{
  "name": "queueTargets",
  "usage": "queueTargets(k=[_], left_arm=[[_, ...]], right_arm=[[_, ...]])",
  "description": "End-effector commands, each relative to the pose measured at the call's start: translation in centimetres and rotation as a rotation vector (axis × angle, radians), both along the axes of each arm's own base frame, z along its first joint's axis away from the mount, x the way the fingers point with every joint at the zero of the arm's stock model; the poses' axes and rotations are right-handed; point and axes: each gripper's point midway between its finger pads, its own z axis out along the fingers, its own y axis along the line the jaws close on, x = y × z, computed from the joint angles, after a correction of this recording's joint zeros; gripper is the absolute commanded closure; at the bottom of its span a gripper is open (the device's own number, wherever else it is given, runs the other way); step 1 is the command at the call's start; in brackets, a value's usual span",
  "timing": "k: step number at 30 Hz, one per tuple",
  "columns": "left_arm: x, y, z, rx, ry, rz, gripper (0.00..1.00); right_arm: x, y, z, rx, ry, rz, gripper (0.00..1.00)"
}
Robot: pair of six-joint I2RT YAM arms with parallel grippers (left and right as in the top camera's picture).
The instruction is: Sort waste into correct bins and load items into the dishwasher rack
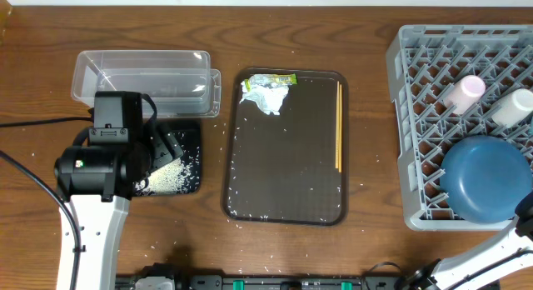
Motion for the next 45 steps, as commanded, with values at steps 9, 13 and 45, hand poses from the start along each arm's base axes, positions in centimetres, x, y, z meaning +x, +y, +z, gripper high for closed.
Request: queueTargets(k=[9, 13, 45], left_arm=[[0.0, 0.2, 0.3, 0.005, -0.006, 0.006, 0.07], [0.1, 0.2, 0.3, 0.005, -0.006, 0.006, 0.07], [0.0, 0.2, 0.3, 0.006, -0.006, 0.006, 0.07]], right_arm=[[2.0, 2.0, -2.8, 0.045, 0.011, 0.09, 0.96], [1.3, 2.3, -5.1, 0.058, 0.09, 0.085, 0.99], [-8.0, 7.7, 6.9, 0.208, 0.107, -0.284, 0.99]])
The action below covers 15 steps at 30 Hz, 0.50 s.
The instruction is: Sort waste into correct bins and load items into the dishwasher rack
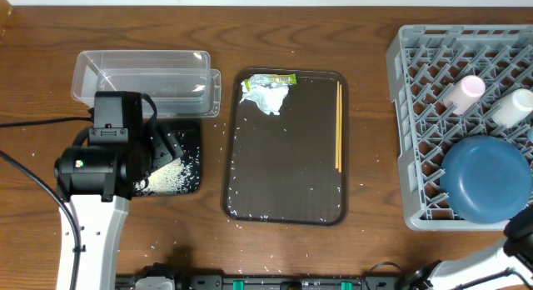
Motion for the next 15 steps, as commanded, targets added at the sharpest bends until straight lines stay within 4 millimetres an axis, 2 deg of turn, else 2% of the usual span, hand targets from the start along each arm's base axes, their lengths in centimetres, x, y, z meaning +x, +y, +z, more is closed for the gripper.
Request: queueTargets(k=[1, 4, 9, 15], left_arm=[[0.0, 0.2, 0.3, 0.006, -0.005, 0.006, 0.07], [0.0, 0.2, 0.3, 0.006, -0.005, 0.006, 0.07], [0.0, 0.2, 0.3, 0.006, -0.005, 0.006, 0.07], [0.0, 0.2, 0.3, 0.005, -0.005, 0.006, 0.07]], right_arm=[[0.0, 2.6, 3.0, 0.016, -0.062, 0.014, 0.99], [-0.6, 5.6, 4.3, 0.083, -0.081, 0.052, 0.99], [-0.2, 11.0, 5.6, 0.198, -0.11, 0.19, 0.99], [2.7, 20.6, 7.1, 0.336, -0.211, 0.612, 0.99]])
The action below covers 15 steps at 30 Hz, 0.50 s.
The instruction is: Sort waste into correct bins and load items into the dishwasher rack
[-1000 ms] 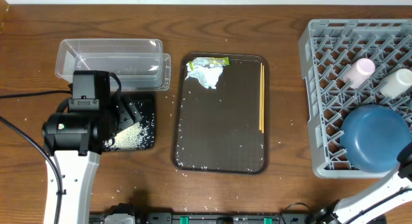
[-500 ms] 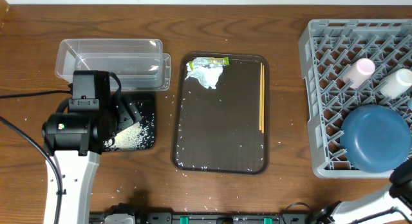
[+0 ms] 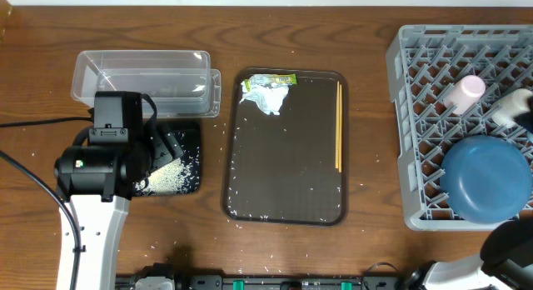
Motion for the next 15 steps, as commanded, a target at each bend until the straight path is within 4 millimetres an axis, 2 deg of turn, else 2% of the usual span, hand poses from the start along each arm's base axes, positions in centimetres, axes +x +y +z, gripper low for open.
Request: queueTargets(k=[1, 3, 4, 7, 8, 15], left_arm=[[0.0, 0.2, 0.3, 0.006, -0.005, 0.006, 0.07], [0.0, 0.2, 0.3, 0.006, -0.006, 0.006, 0.07], [0.0, 0.2, 0.3, 0.005, -0.005, 0.006, 0.07], [0.0, 0.2, 0.3, 0.005, -0.005, 0.006, 0.07], [0.0, 0.2, 0.3, 0.005, -0.005, 0.006, 0.07], [0.0, 0.2, 0.3, 0.006, -0.006, 0.006, 0.07]], right_arm=[[2.3, 6.8, 1.9, 0.091, -0.165, 0.32, 0.98], [3.0, 10.0, 2.2, 0.088, -0.208, 0.468, 0.93], [3.4, 11.5, 2.2, 0.071, -0.22, 0.54, 0.71], [4.3, 15.4, 1.8, -0.012, -0.23, 0.705, 0.15], [4.7, 16.6, 1.6, -0.051, -0.23, 0.75, 0.01], [6.4, 24.6, 1.5, -0.243, -0.3, 0.988, 0.01]])
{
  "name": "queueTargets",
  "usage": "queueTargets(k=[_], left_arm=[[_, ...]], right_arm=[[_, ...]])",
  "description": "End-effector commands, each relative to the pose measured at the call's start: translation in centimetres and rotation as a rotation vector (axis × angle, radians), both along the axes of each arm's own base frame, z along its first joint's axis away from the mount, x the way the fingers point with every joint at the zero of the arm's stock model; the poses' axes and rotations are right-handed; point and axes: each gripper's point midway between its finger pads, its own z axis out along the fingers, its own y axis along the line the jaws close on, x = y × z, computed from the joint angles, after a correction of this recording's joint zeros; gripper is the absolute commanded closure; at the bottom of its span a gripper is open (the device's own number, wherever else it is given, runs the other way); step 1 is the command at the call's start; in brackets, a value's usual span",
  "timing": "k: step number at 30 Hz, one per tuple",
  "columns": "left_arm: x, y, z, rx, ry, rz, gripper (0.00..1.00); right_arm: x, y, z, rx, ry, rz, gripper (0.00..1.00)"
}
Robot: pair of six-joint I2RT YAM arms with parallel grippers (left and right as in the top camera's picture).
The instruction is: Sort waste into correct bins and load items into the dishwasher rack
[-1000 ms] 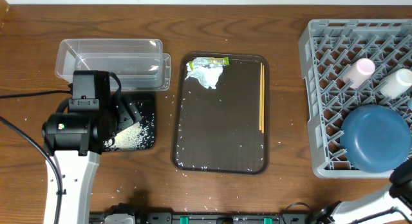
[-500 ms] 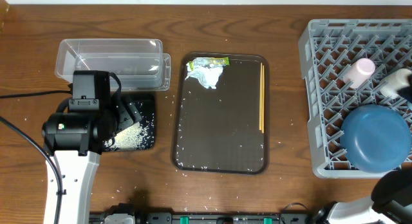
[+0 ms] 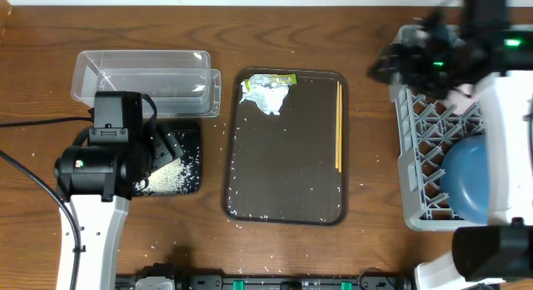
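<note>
A brown tray [image 3: 283, 169] in the middle holds a crumpled white wrapper with a green-yellow strip [image 3: 266, 92] at its far end. A pair of wooden chopsticks [image 3: 338, 127] lies along its right side. The grey dishwasher rack [image 3: 425, 165] at the right holds a blue bowl [image 3: 468, 177]. My right gripper [image 3: 385, 65] hangs blurred over the rack's far left corner, pointing toward the tray; its jaws cannot be read. My left gripper [image 3: 165, 146] stands open over a black bin [image 3: 190, 136] with white rice in it.
A clear plastic container [image 3: 141, 77] with its lid beside it sits behind the black bin. Rice grains are scattered on the tray and the table. The right arm covers the far part of the rack.
My right arm has moved from the lower right edge of the view to above the rack's far left corner. It now hides the pink and white cups. The left arm is unchanged.
The right arm first showed only at the lower right corner, with a pink cup, a white cup and the blue bowl in the rack. It stayed low, then a dark part appeared at the right edge. Now it reaches over the rack toward the tray. The left arm stayed still.
</note>
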Motion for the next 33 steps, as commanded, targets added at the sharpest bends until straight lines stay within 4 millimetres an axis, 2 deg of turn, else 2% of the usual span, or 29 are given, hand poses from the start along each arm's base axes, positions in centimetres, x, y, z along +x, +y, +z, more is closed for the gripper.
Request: queueTargets(k=[1, 3, 7, 12, 17, 33], left_arm=[[0.0, 0.2, 0.3, 0.006, -0.006, 0.006, 0.07], [0.0, 0.2, 0.3, 0.006, -0.005, 0.006, 0.07], [0.0, 0.2, 0.3, 0.006, -0.006, 0.006, 0.07], [0.0, 0.2, 0.3, 0.005, -0.006, 0.006, 0.07], [0.0, 0.2, 0.3, 0.006, -0.005, 0.006, 0.07], [0.0, 0.2, 0.3, 0.005, -0.005, 0.006, 0.07]], right_arm=[[0.0, 2.5, -0.1, -0.097, -0.061, 0.088, 0.01], [-0.1, 4.8, 0.2, -0.093, -0.089, 0.144, 0.01], [-1.4, 8.2, 0.2, -0.089, -0.095, 0.232, 0.01], [-2.6, 10.6, 0.2, -0.086, -0.098, 0.298, 0.01], [-3.0, 11.3, 0.2, -0.085, -0.099, 0.318, 0.01], [-3.0, 11.3, 0.2, -0.085, -0.099, 0.318, 0.01]])
